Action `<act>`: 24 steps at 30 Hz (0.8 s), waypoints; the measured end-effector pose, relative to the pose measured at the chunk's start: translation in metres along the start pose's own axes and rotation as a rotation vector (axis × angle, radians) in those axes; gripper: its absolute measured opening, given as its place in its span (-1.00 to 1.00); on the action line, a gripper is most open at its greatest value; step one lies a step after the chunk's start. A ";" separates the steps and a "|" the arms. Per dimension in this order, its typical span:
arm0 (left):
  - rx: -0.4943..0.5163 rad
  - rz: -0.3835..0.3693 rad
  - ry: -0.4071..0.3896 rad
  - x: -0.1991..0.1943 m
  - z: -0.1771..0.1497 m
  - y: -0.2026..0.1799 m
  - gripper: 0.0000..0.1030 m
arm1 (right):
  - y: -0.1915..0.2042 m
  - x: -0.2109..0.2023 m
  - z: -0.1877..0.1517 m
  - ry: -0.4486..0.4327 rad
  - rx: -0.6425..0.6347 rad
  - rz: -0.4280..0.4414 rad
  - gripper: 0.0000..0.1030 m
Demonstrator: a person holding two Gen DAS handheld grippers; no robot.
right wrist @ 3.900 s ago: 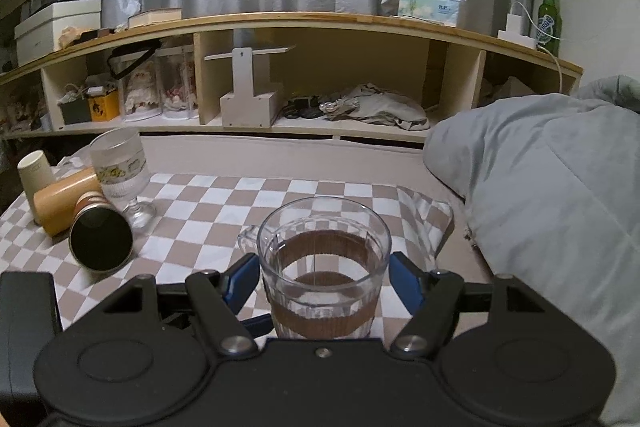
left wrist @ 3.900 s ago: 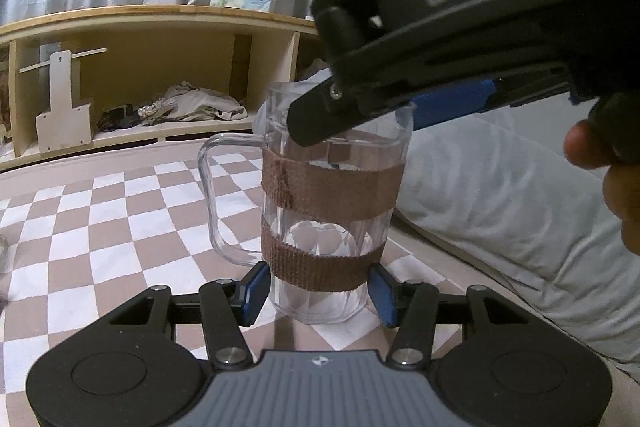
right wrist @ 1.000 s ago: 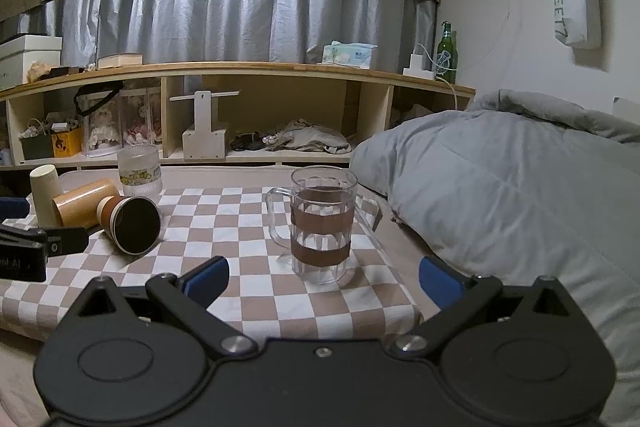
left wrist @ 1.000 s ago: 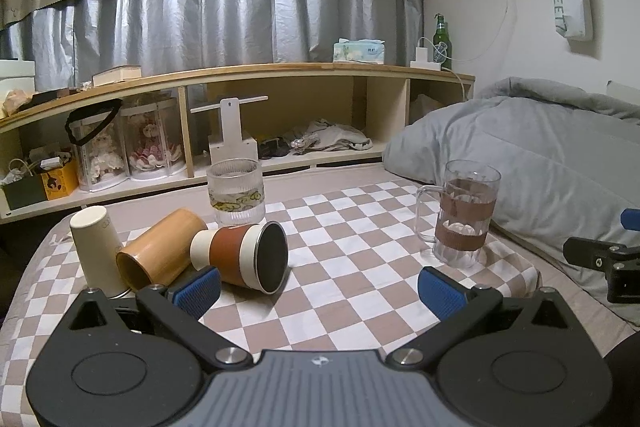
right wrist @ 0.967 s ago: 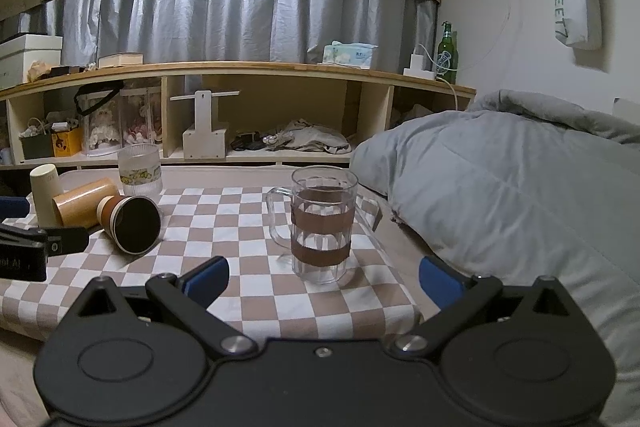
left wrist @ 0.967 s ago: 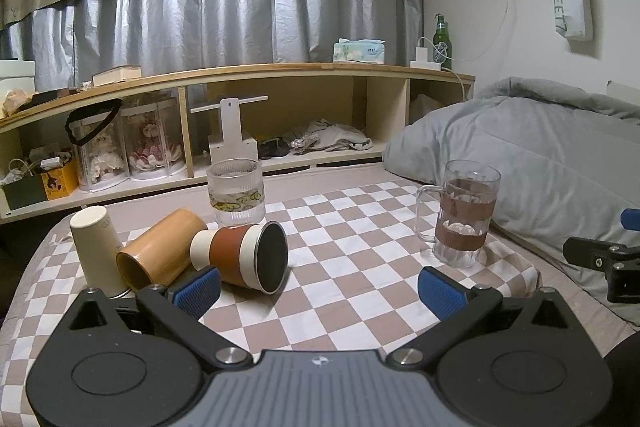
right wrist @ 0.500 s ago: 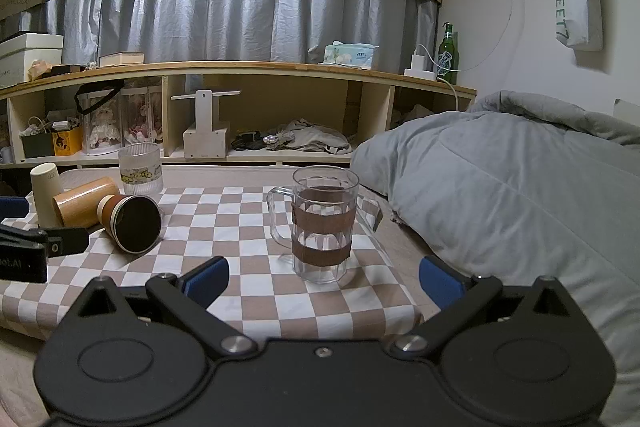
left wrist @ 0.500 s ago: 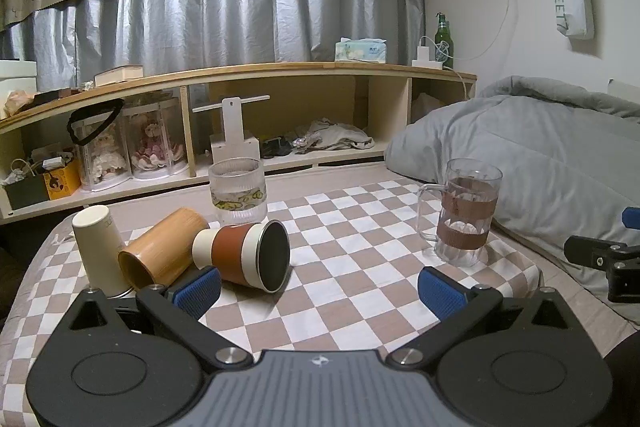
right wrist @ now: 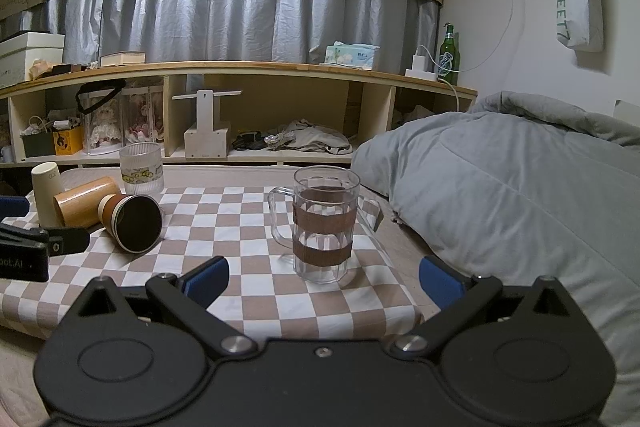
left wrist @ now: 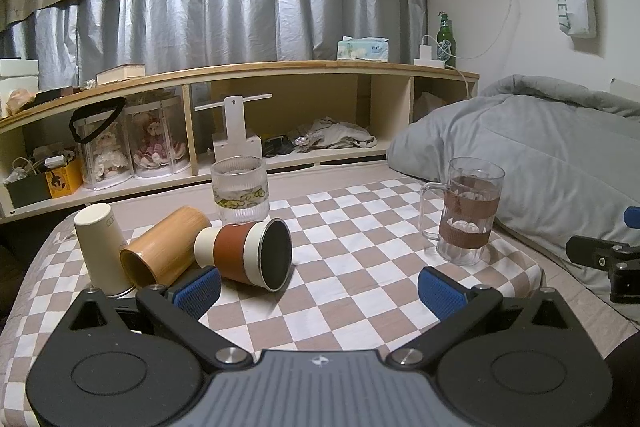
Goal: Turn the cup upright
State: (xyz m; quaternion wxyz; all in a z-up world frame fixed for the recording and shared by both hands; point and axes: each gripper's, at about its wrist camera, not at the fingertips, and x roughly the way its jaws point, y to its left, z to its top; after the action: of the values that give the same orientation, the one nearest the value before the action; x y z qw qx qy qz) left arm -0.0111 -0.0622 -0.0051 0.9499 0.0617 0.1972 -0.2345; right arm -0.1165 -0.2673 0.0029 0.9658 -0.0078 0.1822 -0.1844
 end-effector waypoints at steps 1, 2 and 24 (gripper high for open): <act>0.001 0.000 -0.001 0.000 0.000 -0.001 1.00 | 0.000 0.000 0.000 0.000 0.000 -0.001 0.99; 0.001 0.000 -0.002 0.000 0.000 -0.001 1.00 | 0.000 0.000 0.000 0.000 0.000 0.000 0.99; 0.004 0.003 0.001 0.000 -0.002 0.001 1.00 | 0.001 0.000 0.000 -0.001 -0.001 -0.001 0.99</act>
State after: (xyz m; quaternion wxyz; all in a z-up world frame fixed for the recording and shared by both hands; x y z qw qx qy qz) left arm -0.0118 -0.0612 -0.0064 0.9500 0.0640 0.1974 -0.2333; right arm -0.1165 -0.2662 0.0030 0.9658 -0.0083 0.1818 -0.1846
